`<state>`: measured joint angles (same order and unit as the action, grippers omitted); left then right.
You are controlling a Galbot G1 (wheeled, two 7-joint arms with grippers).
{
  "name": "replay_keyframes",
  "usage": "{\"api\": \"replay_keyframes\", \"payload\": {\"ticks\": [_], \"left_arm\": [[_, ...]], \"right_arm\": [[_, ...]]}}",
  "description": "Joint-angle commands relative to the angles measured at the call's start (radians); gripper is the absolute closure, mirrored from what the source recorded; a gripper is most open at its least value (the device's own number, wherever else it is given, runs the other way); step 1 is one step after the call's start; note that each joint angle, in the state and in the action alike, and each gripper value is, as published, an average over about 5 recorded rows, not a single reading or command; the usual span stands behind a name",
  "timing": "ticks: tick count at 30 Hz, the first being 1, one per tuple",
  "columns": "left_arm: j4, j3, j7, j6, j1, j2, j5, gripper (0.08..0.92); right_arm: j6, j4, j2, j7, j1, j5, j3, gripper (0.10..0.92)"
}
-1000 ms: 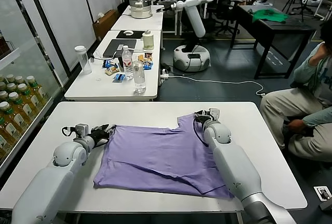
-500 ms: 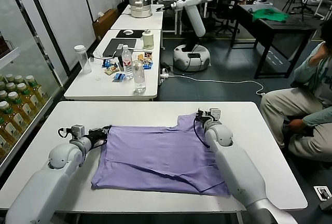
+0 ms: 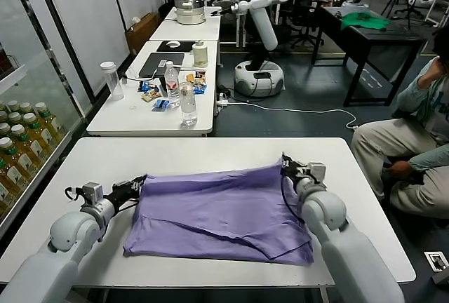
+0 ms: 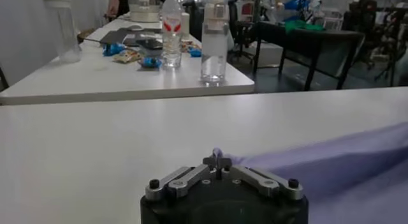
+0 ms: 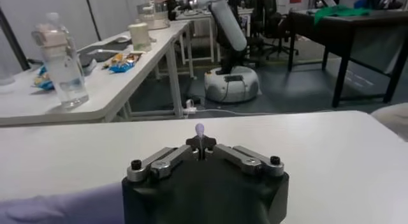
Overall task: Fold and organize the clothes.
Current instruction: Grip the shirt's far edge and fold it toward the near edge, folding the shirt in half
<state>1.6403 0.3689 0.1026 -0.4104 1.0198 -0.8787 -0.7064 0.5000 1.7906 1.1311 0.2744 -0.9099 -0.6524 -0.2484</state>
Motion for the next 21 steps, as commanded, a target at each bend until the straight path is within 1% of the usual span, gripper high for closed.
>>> {"api": "replay_keyframes", "payload": {"ticks": [1,5,12,17,21], "left_arm": [[0.091,0.062,-0.002,0.021,0.119,0.011,-0.010,0.914],[0.114,0.078,-0.002,0.030,0.150,0.013,-0.005,0.914],[0.172,0.104,-0.002,0.031,0.216,0.018,0.001,0.915],[0.181,0.106,-0.002,0.025,0.222,0.007,0.006,0.915],[0.185,0.109,0.003,0.016,0.228,0.016,0.006,0.914]], "right_arm": [[0.009,0.227,-0.065,0.013,-0.198,-0.021,-0.066,0.910],[0.006,0.269,-0.082,0.007,-0.244,-0.021,-0.098,0.910],[0.008,0.300,-0.093,0.003,-0.302,-0.017,-0.130,0.910],[0.009,0.324,-0.095,0.003,-0.346,-0.015,-0.160,0.910],[0.024,0.355,-0.103,-0.001,-0.394,-0.013,-0.191,0.910]]}}
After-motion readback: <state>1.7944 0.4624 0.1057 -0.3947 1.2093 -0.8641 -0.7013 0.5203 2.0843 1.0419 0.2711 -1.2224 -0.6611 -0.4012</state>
